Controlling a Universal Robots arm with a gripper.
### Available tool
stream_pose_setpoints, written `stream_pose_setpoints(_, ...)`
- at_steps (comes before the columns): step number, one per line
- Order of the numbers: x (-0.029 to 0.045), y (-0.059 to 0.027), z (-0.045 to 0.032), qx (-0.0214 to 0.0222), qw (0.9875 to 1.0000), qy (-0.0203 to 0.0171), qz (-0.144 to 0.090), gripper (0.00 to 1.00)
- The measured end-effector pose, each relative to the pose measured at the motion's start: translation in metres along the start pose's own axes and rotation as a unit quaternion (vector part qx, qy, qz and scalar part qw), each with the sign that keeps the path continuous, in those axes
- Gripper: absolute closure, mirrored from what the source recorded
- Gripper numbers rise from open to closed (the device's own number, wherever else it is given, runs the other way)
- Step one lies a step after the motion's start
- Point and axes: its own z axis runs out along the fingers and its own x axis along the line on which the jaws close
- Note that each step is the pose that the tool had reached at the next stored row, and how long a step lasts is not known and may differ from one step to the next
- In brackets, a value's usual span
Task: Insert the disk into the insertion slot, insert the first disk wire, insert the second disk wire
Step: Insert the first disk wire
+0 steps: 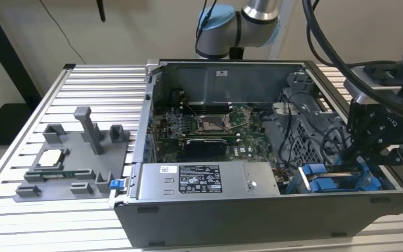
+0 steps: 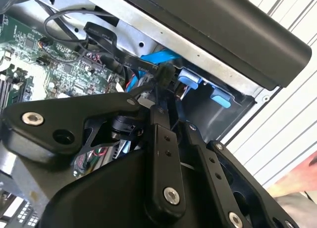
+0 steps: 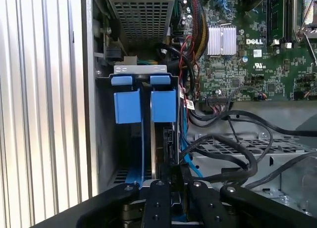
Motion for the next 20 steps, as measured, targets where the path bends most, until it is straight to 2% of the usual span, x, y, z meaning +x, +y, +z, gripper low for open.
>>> stream_pose_setpoints(4, 0.0002, -0.0003, 0.0050, 0.0001, 1.0000, 0.0004, 0.000, 1.00)
stream_pose_setpoints(5, 0.0001, -0.0003, 0.0057, 0.0000, 1.0000, -0.0006, 0.000, 0.00)
stream_pose_setpoints(7, 0.0000, -0.0002, 0.0014, -0.0006, 1.0000, -0.0010, 0.000, 0.00)
stream_pose_setpoints(14, -0.0013, 0.0006, -0.0276, -0.0017, 1.0000, -0.0001, 0.000, 0.00)
stream_pose_setpoints(20, -0.0020, 0.0010, -0.0419, -0.0018, 1.0000, 0.0000, 0.000, 0.00)
